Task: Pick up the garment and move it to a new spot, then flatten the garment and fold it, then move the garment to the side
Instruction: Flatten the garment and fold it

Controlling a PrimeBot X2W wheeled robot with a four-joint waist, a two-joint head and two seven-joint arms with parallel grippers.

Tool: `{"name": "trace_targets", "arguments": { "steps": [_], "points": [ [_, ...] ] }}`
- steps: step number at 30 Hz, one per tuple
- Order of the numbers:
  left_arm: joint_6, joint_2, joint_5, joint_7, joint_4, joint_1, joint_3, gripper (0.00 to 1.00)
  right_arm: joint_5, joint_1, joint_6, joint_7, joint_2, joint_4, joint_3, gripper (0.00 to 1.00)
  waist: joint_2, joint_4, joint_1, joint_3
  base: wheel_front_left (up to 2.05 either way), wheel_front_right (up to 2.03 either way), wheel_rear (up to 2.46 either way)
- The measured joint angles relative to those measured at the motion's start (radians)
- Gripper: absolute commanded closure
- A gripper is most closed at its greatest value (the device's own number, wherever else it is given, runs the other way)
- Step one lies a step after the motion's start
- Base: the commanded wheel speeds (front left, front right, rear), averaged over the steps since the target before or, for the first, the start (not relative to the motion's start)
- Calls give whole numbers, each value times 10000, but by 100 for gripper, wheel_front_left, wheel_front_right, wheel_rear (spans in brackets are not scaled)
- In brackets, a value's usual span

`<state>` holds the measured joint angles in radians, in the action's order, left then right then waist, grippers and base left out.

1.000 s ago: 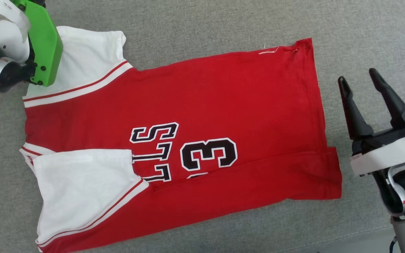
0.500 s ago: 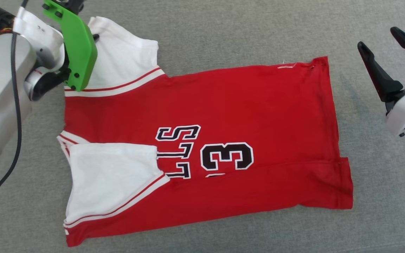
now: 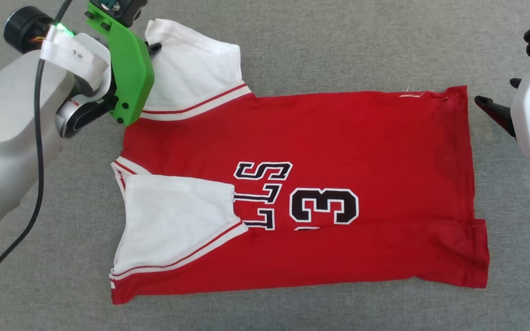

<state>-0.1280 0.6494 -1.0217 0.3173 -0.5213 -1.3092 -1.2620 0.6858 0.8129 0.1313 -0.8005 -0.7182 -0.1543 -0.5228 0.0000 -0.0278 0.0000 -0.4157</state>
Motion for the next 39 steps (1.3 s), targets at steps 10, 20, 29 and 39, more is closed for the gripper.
{"name": "trace_targets", "arguments": {
  "steps": [10,20,29,39],
  "points": [
    [0,-219,63,-278,134,-247,-31,100,-17,759,0,134,594,-1847,-1191,0,0,-345,0,-515,0,0,0],
    [0,-226,92,-454,84,-250,-82,100,477,1136,-10,907,334,-2508,-2259,100,0,-453,0,-697,0,0,0],
    [0,-138,215,-704,31,-98,-128,100,838,1207,0,2711,495,-2734,-2673,100,0,-371,0,-216,0,0,0],
    [4,324,368,-1070,554,1033,-167,100,1045,73,0,4073,96,-2309,-2569,100,0,-351,0,879,0,0,0]
  ]
}}
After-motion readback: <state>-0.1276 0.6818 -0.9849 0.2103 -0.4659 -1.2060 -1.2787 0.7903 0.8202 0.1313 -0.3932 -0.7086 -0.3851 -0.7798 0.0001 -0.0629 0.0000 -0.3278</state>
